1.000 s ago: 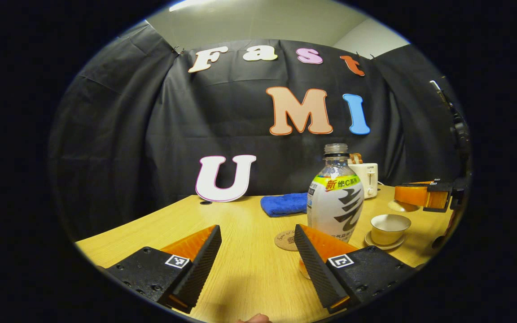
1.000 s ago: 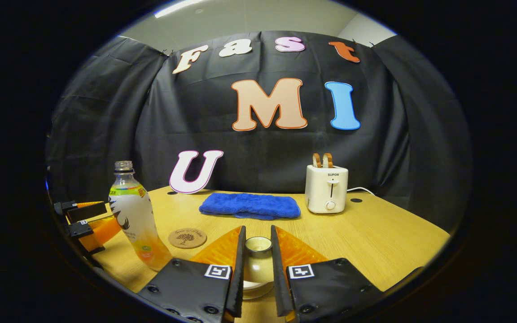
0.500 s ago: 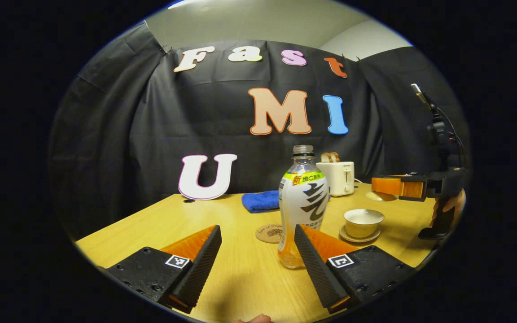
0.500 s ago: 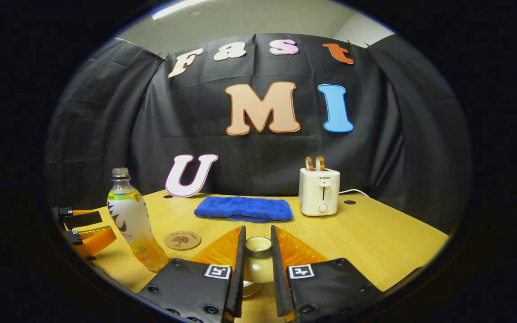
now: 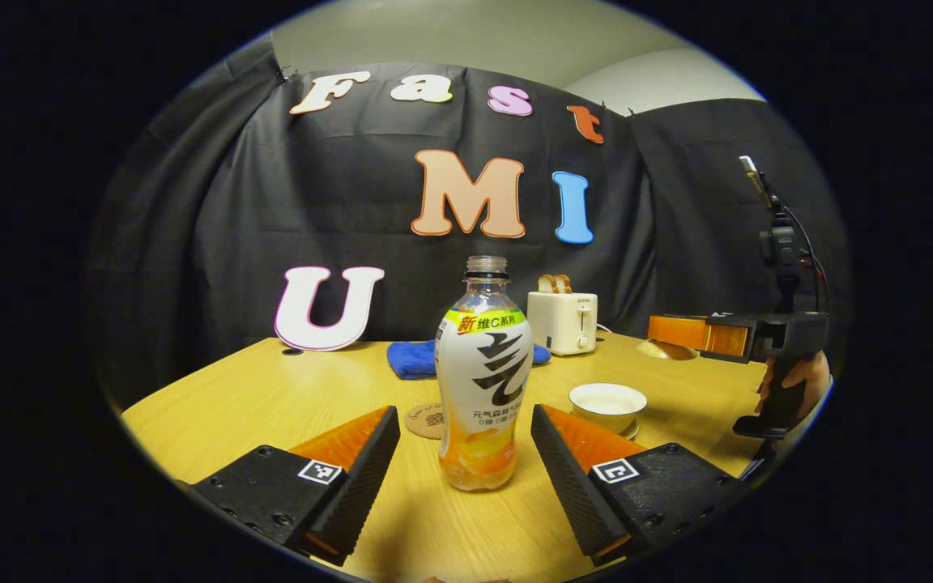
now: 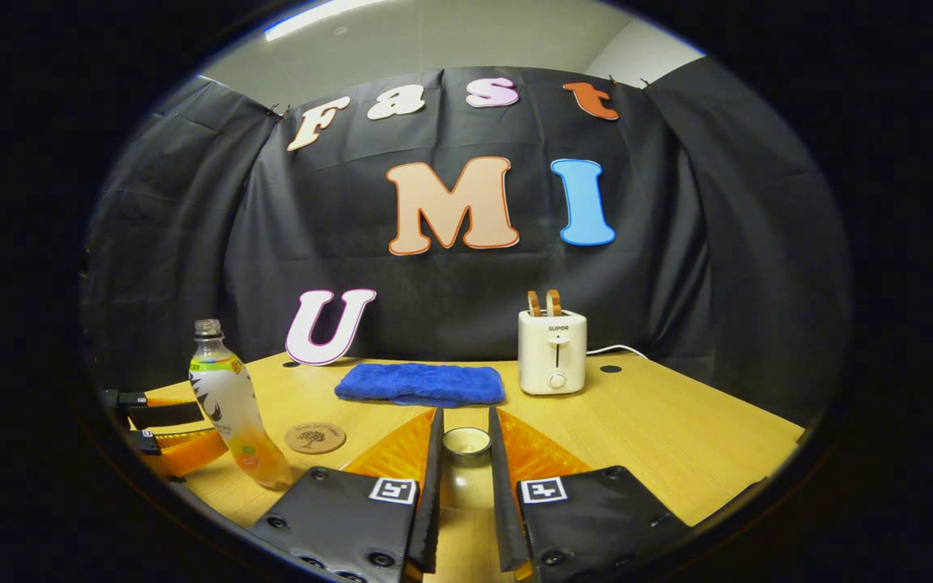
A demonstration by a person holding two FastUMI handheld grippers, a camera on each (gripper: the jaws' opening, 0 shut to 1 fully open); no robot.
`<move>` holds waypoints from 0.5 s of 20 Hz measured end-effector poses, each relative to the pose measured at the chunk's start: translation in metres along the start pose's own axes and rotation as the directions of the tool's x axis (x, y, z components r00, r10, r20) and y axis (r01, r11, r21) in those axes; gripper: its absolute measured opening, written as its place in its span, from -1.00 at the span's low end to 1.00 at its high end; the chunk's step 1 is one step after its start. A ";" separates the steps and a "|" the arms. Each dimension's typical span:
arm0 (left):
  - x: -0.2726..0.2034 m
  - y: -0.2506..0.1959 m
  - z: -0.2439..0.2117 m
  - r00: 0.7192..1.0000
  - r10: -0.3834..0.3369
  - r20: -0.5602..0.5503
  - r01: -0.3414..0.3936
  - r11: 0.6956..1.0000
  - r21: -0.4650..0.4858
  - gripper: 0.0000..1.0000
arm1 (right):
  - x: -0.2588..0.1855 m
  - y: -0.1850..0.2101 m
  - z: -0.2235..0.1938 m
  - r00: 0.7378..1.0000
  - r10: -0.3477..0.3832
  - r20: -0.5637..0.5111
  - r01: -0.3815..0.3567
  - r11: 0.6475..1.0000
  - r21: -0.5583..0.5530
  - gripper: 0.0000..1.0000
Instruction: Open the teacup lid with one hand, grasp the water bottle and pour water into the teacup with the other hand; after pouring, place the water bottle on the coaster and then close the teacup lid.
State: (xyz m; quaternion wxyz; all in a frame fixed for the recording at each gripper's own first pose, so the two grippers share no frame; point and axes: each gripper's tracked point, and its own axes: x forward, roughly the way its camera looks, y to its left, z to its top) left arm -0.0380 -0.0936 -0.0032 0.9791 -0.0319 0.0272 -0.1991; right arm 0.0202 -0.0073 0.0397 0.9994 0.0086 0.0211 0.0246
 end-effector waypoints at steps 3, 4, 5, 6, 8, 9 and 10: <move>0.010 -0.009 -0.003 1.000 -0.024 -0.020 0.023 1.000 -0.013 0.82 | -0.002 -0.013 0.008 1.000 -0.022 0.014 0.022 1.000 0.016 -0.35; 0.013 -0.011 -0.004 0.999 -0.029 -0.029 0.029 0.999 -0.013 0.77 | -0.002 -0.016 0.009 0.999 -0.027 0.017 0.027 0.999 0.021 -0.35; 0.016 -0.012 -0.005 0.999 -0.032 -0.034 0.031 0.999 -0.015 0.70 | -0.002 -0.018 0.011 0.999 -0.030 0.018 0.030 0.999 0.026 -0.35; 0.019 -0.013 -0.006 0.999 -0.035 -0.038 0.034 0.999 -0.016 0.67 | -0.002 -0.020 0.011 0.999 -0.033 0.018 0.032 0.999 0.028 -0.35; 0.022 -0.014 -0.007 0.999 -0.034 -0.042 0.033 0.999 -0.018 0.61 | -0.004 -0.022 0.012 0.999 -0.034 0.018 0.033 0.999 0.031 -0.35; 0.025 -0.013 -0.006 0.999 -0.032 -0.041 0.031 0.999 -0.019 0.58 | -0.004 -0.023 0.011 0.999 -0.033 0.018 0.033 0.999 0.030 -0.35; 0.028 -0.014 -0.007 0.999 -0.031 -0.042 0.030 0.999 -0.019 0.57 | -0.004 -0.023 0.012 0.999 -0.033 0.018 0.032 0.999 0.030 -0.35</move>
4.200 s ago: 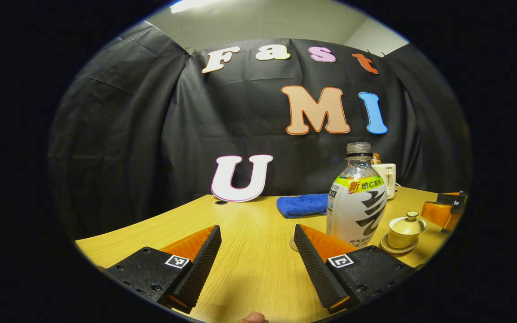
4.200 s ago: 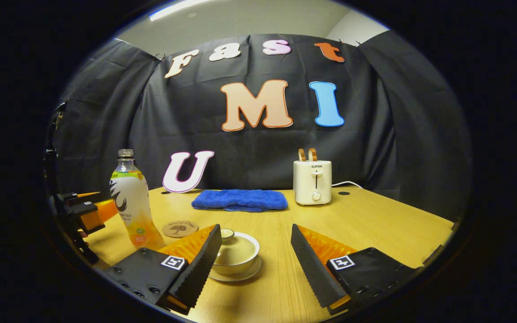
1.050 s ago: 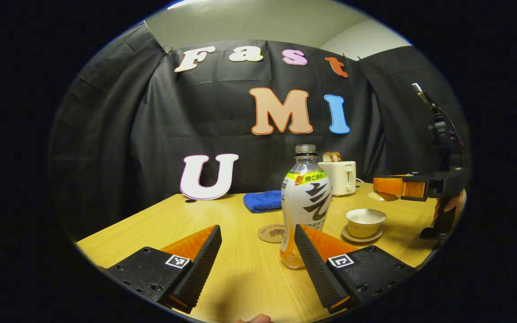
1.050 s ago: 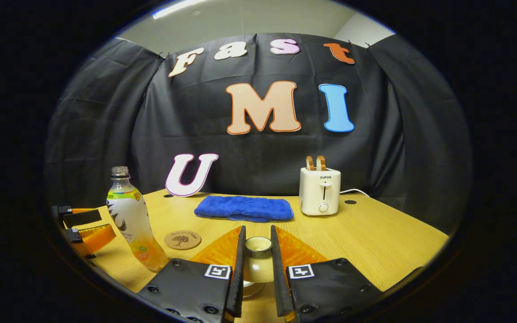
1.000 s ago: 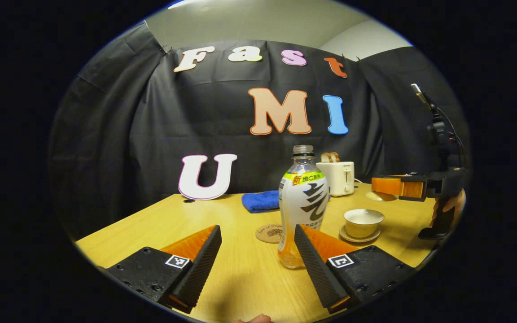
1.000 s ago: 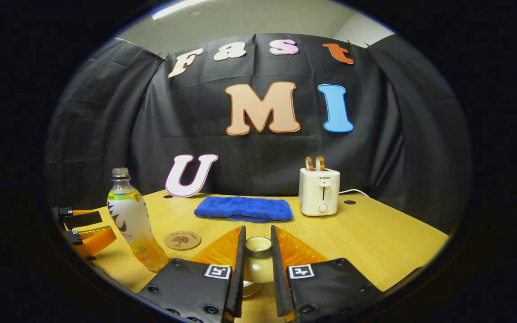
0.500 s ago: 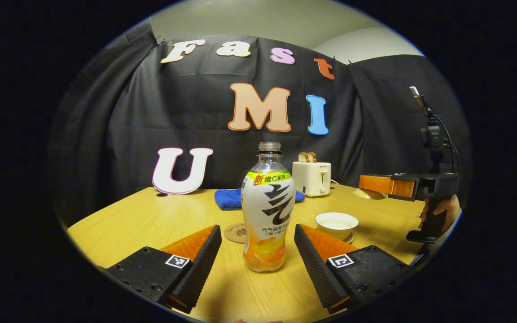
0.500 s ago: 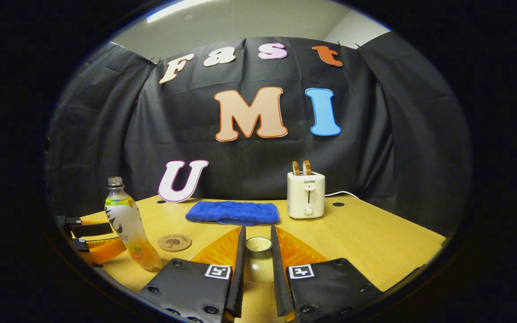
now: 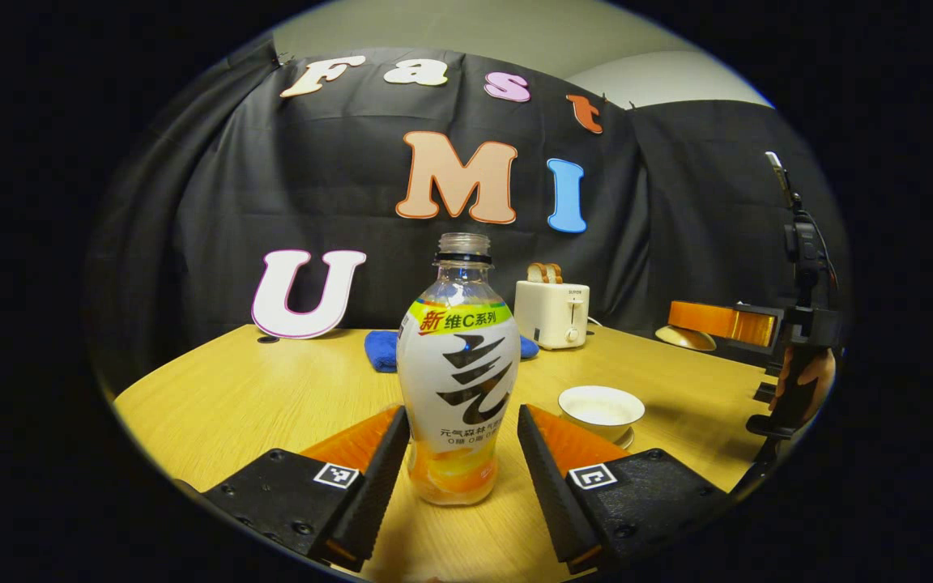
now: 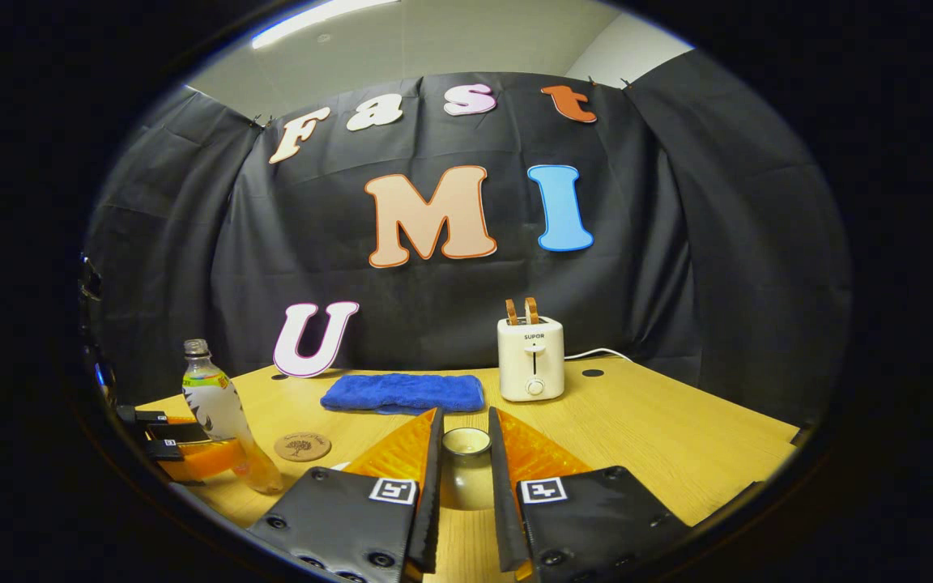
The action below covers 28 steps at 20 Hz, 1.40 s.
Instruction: Open the teacup lid with one hand, grasp the water bottle and pour water into the teacup with the other hand; after pouring, place the water bottle on the coaster and then close the teacup lid.
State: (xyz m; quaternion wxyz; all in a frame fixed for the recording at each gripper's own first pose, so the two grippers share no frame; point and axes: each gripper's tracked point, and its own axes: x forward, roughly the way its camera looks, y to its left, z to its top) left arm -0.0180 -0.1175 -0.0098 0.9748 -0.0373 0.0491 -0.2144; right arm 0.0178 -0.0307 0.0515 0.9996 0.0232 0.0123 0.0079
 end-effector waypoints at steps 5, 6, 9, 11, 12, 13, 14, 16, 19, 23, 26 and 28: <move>0.009 -0.002 -0.003 1.000 -0.005 -0.015 0.005 1.000 0.019 0.35 | -0.006 -0.006 0.010 1.000 -0.004 0.021 0.004 1.000 0.003 -0.35; 0.010 -0.003 -0.005 1.000 -0.006 -0.024 0.007 0.999 0.032 0.36 | -0.007 -0.007 0.013 1.000 -0.007 0.025 0.007 1.000 0.007 -0.35; 0.014 -0.005 -0.004 1.000 -0.007 -0.027 0.009 0.997 0.073 0.29 | -0.008 -0.013 0.018 0.999 -0.013 0.035 0.012 1.000 0.020 -0.39; 0.014 -0.004 -0.004 1.000 -0.007 -0.025 0.009 0.997 0.073 0.23 | -0.010 -0.015 0.021 0.999 -0.016 0.043 0.015 1.000 0.024 -0.33; 0.016 -0.005 -0.005 1.000 -0.007 -0.025 0.008 0.997 0.071 0.19 | -0.012 -0.016 0.024 0.999 -0.017 0.049 0.016 1.000 0.026 -0.36; 0.016 -0.005 -0.004 1.000 -0.008 -0.024 0.010 0.997 0.071 0.16 | -0.012 -0.018 0.025 0.998 -0.019 0.052 0.017 0.999 0.028 -0.36; 0.016 -0.006 -0.005 1.000 -0.012 -0.026 0.014 0.997 0.072 0.12 | -0.012 -0.018 0.026 0.998 -0.019 0.055 0.018 0.999 0.031 -0.31; 0.016 -0.008 -0.004 0.999 -0.023 -0.024 0.024 0.997 0.075 0.05 | -0.013 -0.019 0.026 0.998 -0.021 0.054 0.019 0.999 0.033 -0.36; 0.020 -0.006 -0.004 0.999 -0.020 -0.029 0.022 0.995 0.094 0.02 | -0.014 -0.019 0.029 0.998 -0.018 0.059 0.016 0.999 0.033 -0.36; 0.023 -0.002 0.003 1.000 -0.004 -0.029 0.009 0.986 0.164 0.01 | -0.015 -0.020 0.028 0.998 -0.016 0.056 0.014 0.999 0.031 -0.31; 0.028 0.008 0.010 0.999 0.039 -0.031 -0.028 0.959 0.282 0.01 | -0.015 -0.018 0.028 0.999 -0.010 0.051 0.009 0.999 0.033 -0.31; 0.031 0.018 0.016 0.996 0.082 -0.029 -0.064 0.916 0.395 0.01 | -0.015 -0.018 0.027 0.999 -0.010 0.048 0.008 1.000 0.028 -0.36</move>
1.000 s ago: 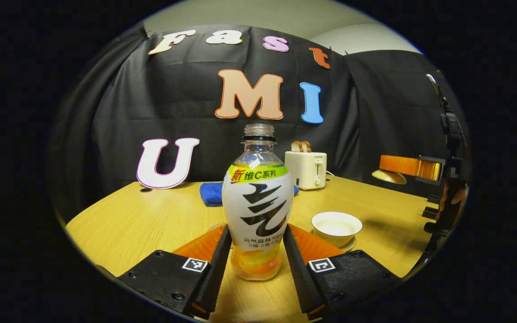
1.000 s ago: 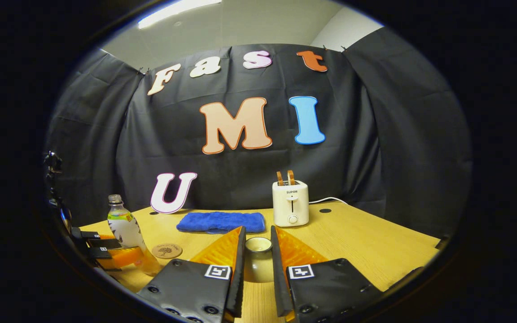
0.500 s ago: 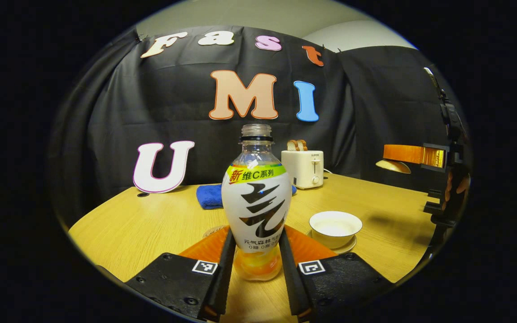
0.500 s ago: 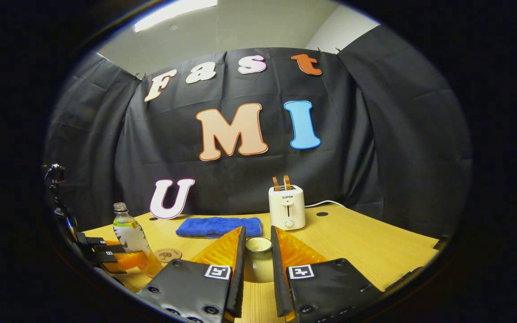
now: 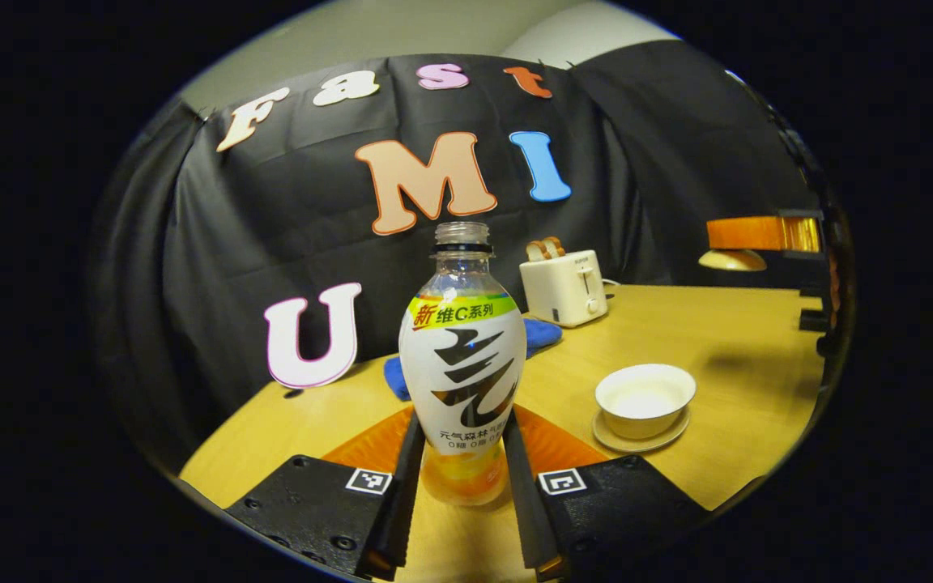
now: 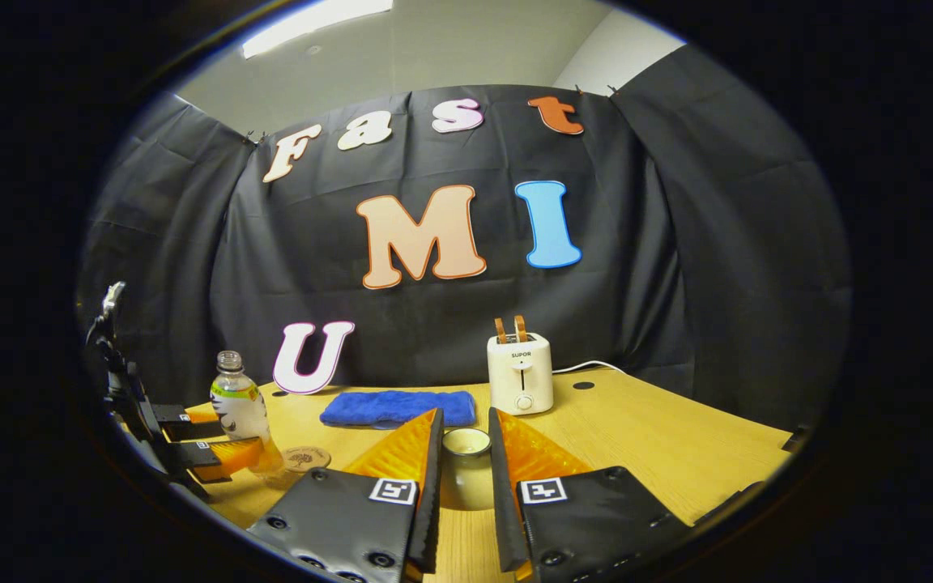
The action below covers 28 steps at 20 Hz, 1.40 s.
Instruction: Open the teacup lid with one hand, grasp the water bottle and pour water into the teacup with the other hand; after pouring, place the water bottle on the coaster and then close the teacup lid.
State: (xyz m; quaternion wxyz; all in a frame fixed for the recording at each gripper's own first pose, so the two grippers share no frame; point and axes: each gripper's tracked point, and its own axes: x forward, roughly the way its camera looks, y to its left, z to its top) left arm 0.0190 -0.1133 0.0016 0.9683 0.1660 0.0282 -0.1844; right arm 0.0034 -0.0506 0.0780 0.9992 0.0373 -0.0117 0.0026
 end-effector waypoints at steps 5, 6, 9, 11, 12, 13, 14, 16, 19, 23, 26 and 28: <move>0.007 -0.005 -0.003 1.000 -0.010 -0.018 0.012 0.988 0.156 0.02 | -0.002 0.000 0.005 1.000 0.004 0.012 -0.004 1.000 0.000 -0.35; 0.008 -0.006 -0.006 1.000 -0.006 -0.020 0.009 0.984 0.176 0.01 | -0.002 -0.002 0.006 1.000 0.002 0.013 -0.002 1.000 0.001 -0.36; 0.015 0.001 -0.002 1.000 0.024 -0.014 -0.018 0.949 0.316 0.01 | -0.004 -0.006 0.008 1.000 -0.007 0.016 0.007 1.000 0.005 -0.35; 0.021 0.008 0.002 0.999 0.050 0.001 -0.045 0.911 0.410 0.02 | -0.005 -0.010 0.010 1.000 -0.013 0.021 0.013 1.000 0.009 -0.31; 0.023 0.009 0.002 0.998 0.056 0.004 -0.052 0.894 0.445 0.01 | -0.005 -0.011 0.011 1.000 -0.015 0.025 0.015 1.000 0.012 -0.31; 0.025 0.009 0.002 0.998 0.056 0.002 -0.050 0.882 0.469 0.00 | -0.005 -0.013 0.013 0.999 -0.018 0.029 0.017 1.000 0.013 -0.35; 0.027 0.008 0.001 0.999 0.052 -0.004 -0.044 0.871 0.490 0.01 | -0.005 -0.014 0.013 0.999 -0.020 0.030 0.020 1.000 0.012 -0.33; 0.029 0.003 -0.002 0.999 0.045 -0.015 -0.030 0.844 0.536 0.00 | -0.006 -0.016 0.014 0.999 -0.023 0.033 0.022 1.000 0.014 -0.31; 0.027 0.000 0.002 0.999 0.041 0.001 -0.033 0.777 0.629 0.00 | -0.008 -0.018 0.017 0.999 -0.024 0.040 0.024 1.000 0.019 -0.33; 0.030 -0.008 -0.001 1.000 0.031 -0.005 -0.018 0.676 0.737 0.00 | -0.009 -0.018 0.018 0.999 -0.021 0.041 0.020 0.999 0.026 -0.35; 0.035 -0.009 0.002 1.000 0.027 -0.009 -0.009 0.619 0.785 0.00 | -0.010 -0.018 0.019 0.999 -0.017 0.042 0.016 0.999 0.027 -0.33; 0.038 -0.008 0.004 1.000 0.028 -0.010 -0.007 0.572 0.820 0.00 | -0.010 -0.018 0.020 0.999 -0.016 0.045 0.015 0.999 0.031 -0.31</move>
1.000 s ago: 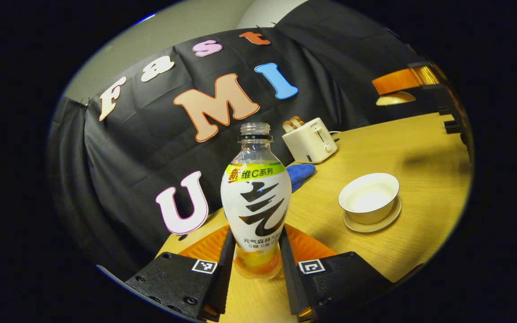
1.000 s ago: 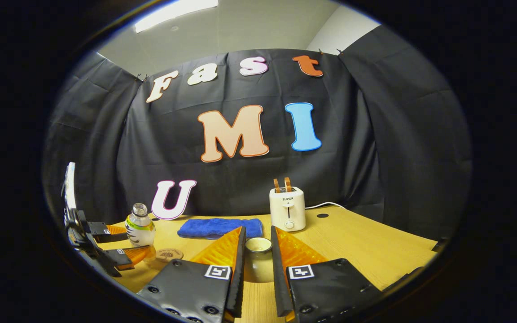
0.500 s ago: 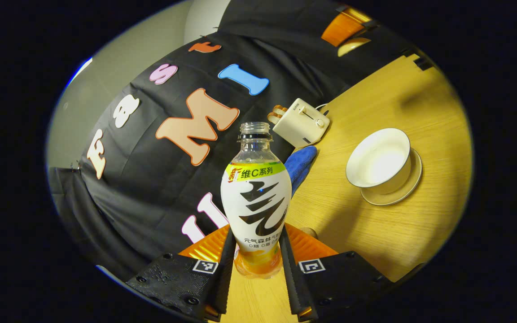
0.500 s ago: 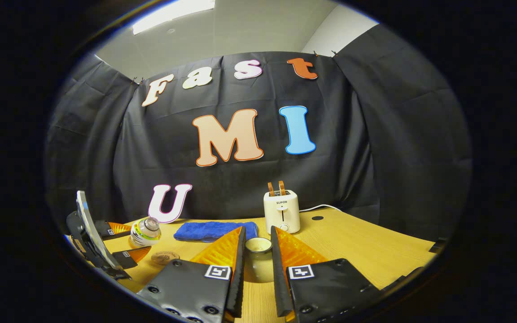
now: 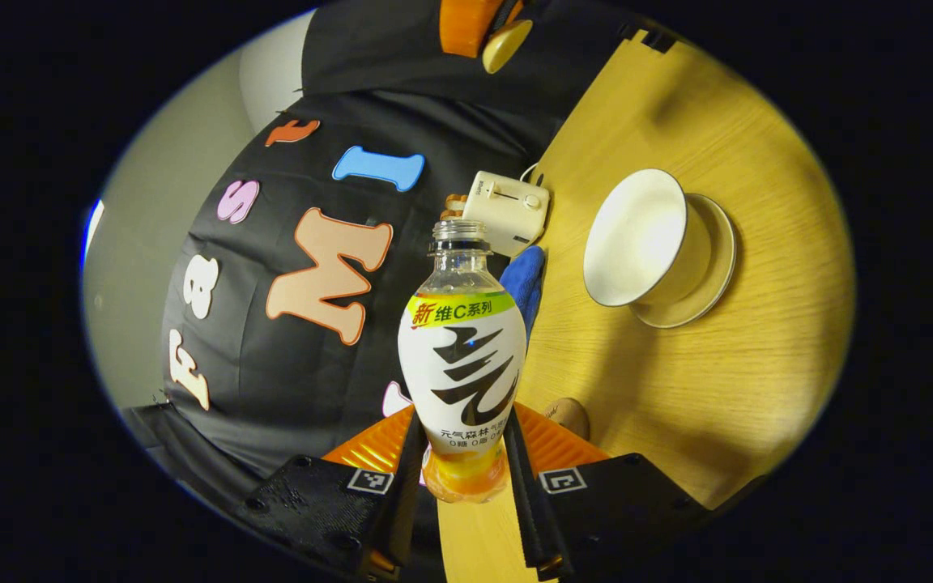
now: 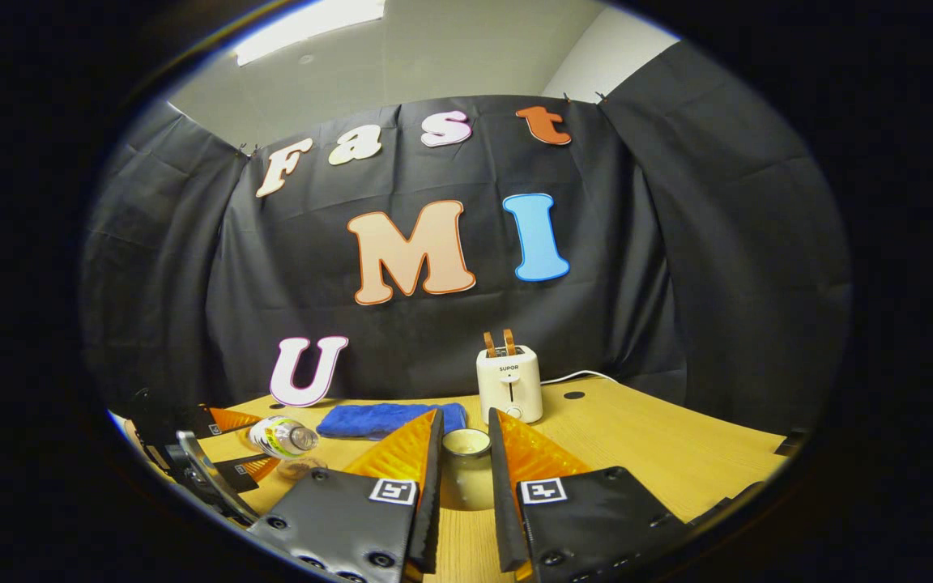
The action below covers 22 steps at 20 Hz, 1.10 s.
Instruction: Open the teacup lid with one hand, grasp the water bottle and pour water into the teacup with the other hand; after pouring, place the water bottle on the coaster and then close the teacup lid.
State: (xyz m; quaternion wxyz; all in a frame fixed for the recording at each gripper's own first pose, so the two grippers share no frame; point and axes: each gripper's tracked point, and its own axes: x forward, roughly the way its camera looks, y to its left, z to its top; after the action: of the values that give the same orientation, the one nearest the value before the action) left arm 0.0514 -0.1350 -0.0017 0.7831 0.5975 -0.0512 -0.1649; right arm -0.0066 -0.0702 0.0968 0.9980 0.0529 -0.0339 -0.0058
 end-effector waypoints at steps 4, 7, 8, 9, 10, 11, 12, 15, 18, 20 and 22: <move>0.001 0.001 -0.005 1.000 -0.013 -0.015 0.015 0.993 0.117 0.00 | -0.001 -0.001 0.002 1.000 -0.001 0.004 0.001 1.000 0.008 -0.35; 0.000 -0.001 -0.009 0.999 -0.028 -0.021 0.032 0.979 0.200 0.00 | -0.001 -0.002 0.003 1.000 -0.001 0.007 0.000 1.000 0.011 -0.31; 0.000 0.000 -0.009 0.999 -0.035 -0.025 0.040 0.973 0.225 0.00 | -0.002 -0.002 0.003 1.000 0.000 0.006 0.000 1.000 0.012 -0.35; 0.000 -0.001 -0.008 0.999 -0.040 -0.025 0.045 0.969 0.244 0.00 | -0.002 -0.003 0.003 1.000 0.000 0.005 0.000 1.000 0.012 -0.31; 0.000 0.000 -0.009 0.999 -0.046 -0.028 0.052 0.965 0.258 0.00 | -0.003 -0.002 0.003 1.000 0.001 0.005 -0.001 1.000 0.012 -0.31; 0.002 -0.001 -0.009 0.998 -0.049 -0.030 0.056 0.959 0.276 0.00 | -0.003 -0.002 0.004 1.000 0.001 0.006 -0.001 1.000 0.011 -0.31; 0.000 0.001 -0.009 0.998 -0.047 -0.030 0.054 0.953 0.297 0.00 | -0.003 -0.002 0.004 1.000 0.001 0.008 -0.001 1.000 0.010 -0.31; 0.000 0.006 -0.009 0.998 -0.039 -0.046 0.053 0.934 0.353 0.00 | -0.005 -0.003 0.006 1.000 0.004 0.014 -0.005 1.000 0.022 -0.31; -0.002 0.009 -0.006 0.998 -0.043 -0.047 0.058 0.911 0.408 0.00 | -0.005 -0.003 0.006 1.000 0.006 0.011 -0.006 1.000 0.026 -0.36; -0.003 0.010 -0.005 0.998 -0.046 -0.052 0.064 0.896 0.439 0.00 | -0.005 0.000 0.007 1.000 0.014 0.011 -0.014 0.999 0.031 -0.35; -0.003 0.013 -0.005 0.997 -0.048 -0.059 0.070 0.882 0.467 0.00 | -0.004 0.002 0.005 1.000 0.020 0.008 -0.020 0.999 0.028 -0.35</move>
State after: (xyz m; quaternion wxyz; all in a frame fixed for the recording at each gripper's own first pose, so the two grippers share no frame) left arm 0.0525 -0.1269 0.0092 0.6111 0.7738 -0.0536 -0.1578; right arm -0.0112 -0.0688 0.1019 0.9970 0.0666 -0.0382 0.0046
